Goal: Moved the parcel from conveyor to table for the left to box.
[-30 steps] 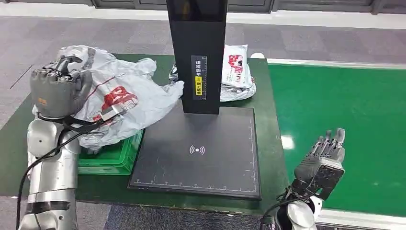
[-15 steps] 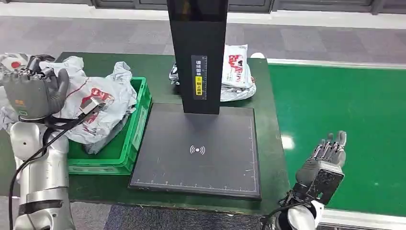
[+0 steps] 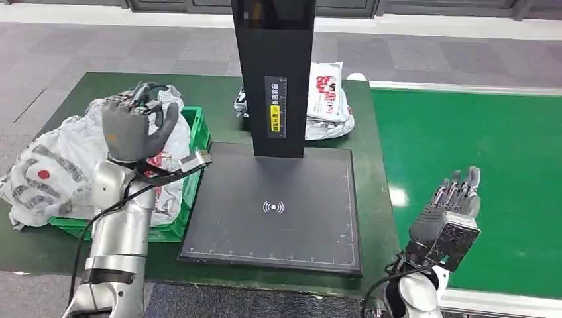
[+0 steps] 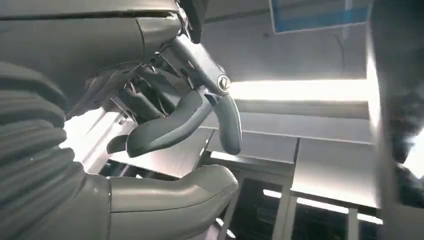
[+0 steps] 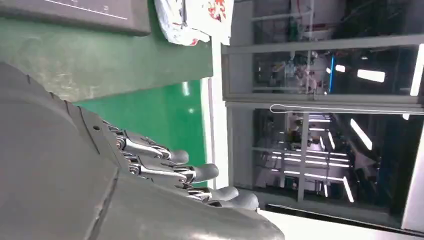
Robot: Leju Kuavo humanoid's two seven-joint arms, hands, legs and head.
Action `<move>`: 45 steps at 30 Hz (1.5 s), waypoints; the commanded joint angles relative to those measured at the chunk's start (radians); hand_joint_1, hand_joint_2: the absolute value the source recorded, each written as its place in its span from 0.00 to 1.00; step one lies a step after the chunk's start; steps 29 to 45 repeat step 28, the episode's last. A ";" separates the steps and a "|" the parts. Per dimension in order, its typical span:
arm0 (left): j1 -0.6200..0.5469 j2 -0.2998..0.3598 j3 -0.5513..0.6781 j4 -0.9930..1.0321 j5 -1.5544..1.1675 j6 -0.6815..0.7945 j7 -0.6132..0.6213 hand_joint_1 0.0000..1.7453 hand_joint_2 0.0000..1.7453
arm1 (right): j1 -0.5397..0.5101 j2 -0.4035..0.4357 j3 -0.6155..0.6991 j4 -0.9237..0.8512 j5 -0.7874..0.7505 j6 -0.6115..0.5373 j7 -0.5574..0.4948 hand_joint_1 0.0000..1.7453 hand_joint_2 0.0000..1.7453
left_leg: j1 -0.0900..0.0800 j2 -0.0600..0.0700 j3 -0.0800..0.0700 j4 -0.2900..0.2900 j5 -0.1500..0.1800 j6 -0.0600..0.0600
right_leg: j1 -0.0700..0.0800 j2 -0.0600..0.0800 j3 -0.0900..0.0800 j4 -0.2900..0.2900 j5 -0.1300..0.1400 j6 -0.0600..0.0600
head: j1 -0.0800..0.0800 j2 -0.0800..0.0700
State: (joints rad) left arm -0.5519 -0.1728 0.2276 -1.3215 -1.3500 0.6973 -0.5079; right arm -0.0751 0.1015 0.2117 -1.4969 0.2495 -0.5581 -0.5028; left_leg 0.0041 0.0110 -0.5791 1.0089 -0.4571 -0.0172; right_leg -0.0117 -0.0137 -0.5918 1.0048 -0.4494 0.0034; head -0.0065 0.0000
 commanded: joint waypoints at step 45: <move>-0.082 -0.064 -0.463 0.641 1.148 -0.407 -0.083 0.00 1.00 | -0.276 0.030 0.170 0.460 -0.119 0.106 -0.034 0.00 0.00 | 0.000 -0.001 0.001 -0.003 0.004 -0.003 | 0.001 0.001 0.001 -0.002 0.003 -0.004 | 0.000 0.000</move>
